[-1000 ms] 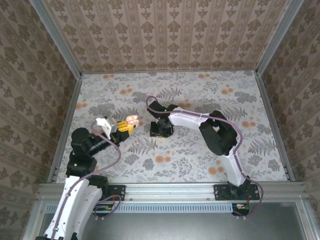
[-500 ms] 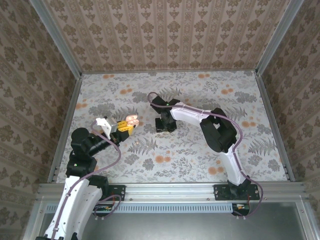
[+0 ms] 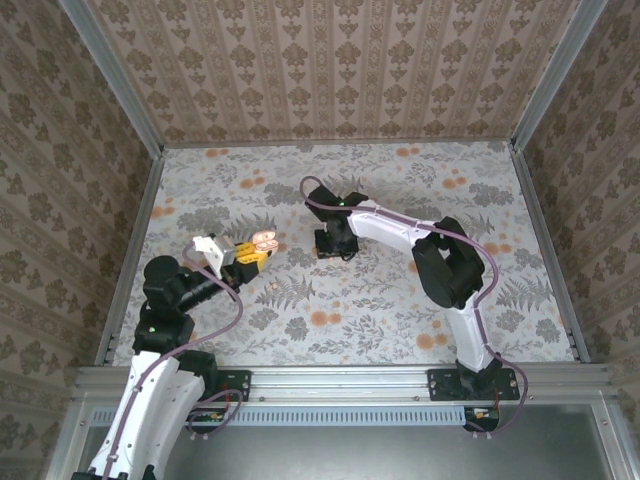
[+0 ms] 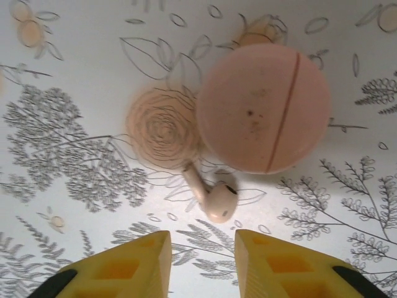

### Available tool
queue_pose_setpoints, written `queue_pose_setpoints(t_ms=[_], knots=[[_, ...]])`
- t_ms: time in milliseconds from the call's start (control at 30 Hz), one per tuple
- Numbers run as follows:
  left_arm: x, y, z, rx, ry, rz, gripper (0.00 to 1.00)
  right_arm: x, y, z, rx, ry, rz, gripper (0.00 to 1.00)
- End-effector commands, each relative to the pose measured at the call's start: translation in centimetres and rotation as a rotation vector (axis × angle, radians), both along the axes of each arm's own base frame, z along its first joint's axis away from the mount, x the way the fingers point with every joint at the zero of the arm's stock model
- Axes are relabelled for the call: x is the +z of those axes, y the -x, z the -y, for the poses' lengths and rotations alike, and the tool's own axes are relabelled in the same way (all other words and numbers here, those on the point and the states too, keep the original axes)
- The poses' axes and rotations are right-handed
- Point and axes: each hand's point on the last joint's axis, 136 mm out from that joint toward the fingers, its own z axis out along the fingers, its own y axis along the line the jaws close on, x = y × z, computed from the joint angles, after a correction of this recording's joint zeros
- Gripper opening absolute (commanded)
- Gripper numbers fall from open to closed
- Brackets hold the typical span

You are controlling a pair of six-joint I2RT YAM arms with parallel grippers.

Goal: Insert the wireless bluetooth earbuds into the charging case

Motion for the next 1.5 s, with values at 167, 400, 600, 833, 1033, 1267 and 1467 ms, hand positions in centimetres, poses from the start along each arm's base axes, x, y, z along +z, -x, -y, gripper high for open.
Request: queue_pose_setpoints(t_ms=[167,400,600,833,1033,1267,1467], knots=[[0.4,0.2,-0.1,-0.001,0.010,0.029,0.00,-1.1,-2.2,-1.6,0.009,0.009,0.007,0.28],[0.4,0.2,-0.1,0.000,0.010,0.027,0.00,-2.5,-2.3,-1.6,0.021,0.023,-0.009,0.34],[0.4,0.2,-0.1,0.001,0.011,0.026,0.00,-3.6,-2.1,-2.1,0.062,0.017,-0.024,0.36],[0.4,0.1,-0.2,0.008,0.012,0.026,0.00,-3.2,0.4,-2.9,0.154,0.021,-0.028,0.36],[0.6,0.1,-0.2,0.010,0.019,0.026,0.00,-2.7,3.5,-2.7,0.237,0.027,-0.029,0.36],[0.7,0.1,-0.2,0.008,0.029,0.021,0.00,-1.2,7.2,-2.9,0.382,0.016,-0.006,0.36],[0.8,-0.1,-0.1,0.004,0.035,0.017,0.00,2.4,7.5,-3.5,0.374,-0.103,0.085,0.36]])
